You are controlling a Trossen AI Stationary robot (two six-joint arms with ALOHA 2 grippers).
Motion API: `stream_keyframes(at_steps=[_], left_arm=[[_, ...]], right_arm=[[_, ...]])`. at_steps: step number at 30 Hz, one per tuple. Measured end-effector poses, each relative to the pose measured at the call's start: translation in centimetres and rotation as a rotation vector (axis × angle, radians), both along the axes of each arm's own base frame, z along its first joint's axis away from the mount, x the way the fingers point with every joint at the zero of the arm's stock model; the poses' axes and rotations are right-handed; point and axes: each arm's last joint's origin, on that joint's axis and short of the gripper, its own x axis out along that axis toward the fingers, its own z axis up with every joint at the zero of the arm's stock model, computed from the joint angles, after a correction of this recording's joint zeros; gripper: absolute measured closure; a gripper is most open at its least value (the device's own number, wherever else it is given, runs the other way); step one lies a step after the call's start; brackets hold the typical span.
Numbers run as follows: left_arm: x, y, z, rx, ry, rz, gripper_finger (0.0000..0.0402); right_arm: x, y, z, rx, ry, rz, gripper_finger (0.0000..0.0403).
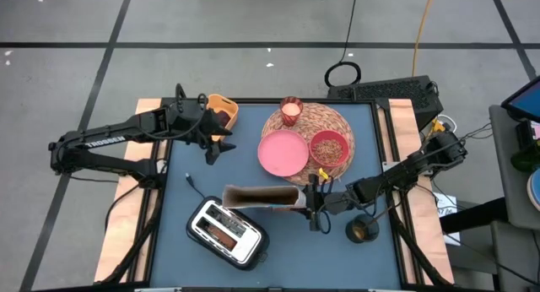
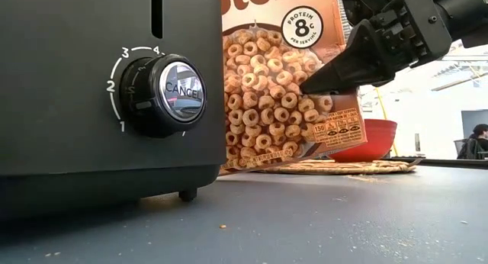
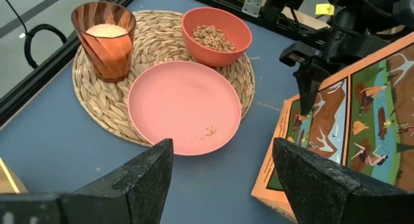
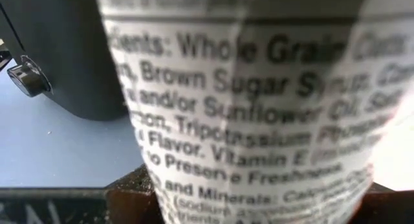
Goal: Arrange a breakfast setting
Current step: Pour the cereal from the cereal box into the red bowl
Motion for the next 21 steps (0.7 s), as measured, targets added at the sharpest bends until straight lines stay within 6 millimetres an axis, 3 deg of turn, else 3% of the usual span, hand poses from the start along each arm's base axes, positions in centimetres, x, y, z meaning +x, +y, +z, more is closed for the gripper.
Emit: stream_keyframes(at_steps=[14,21], left_arm=[[0.0,0.0,0.0,0.026,0.003,-0.016,0.0135],[0.0,0.0,0.0,0.032,0.003,-0.02,0.0135]], right_arm=[[0.03,0.02,0.05,-0.015,-0.01,0.011,0.0203],[-0.05,-0.01,-0.17,-0.02,0.006,0.014,0.0138]])
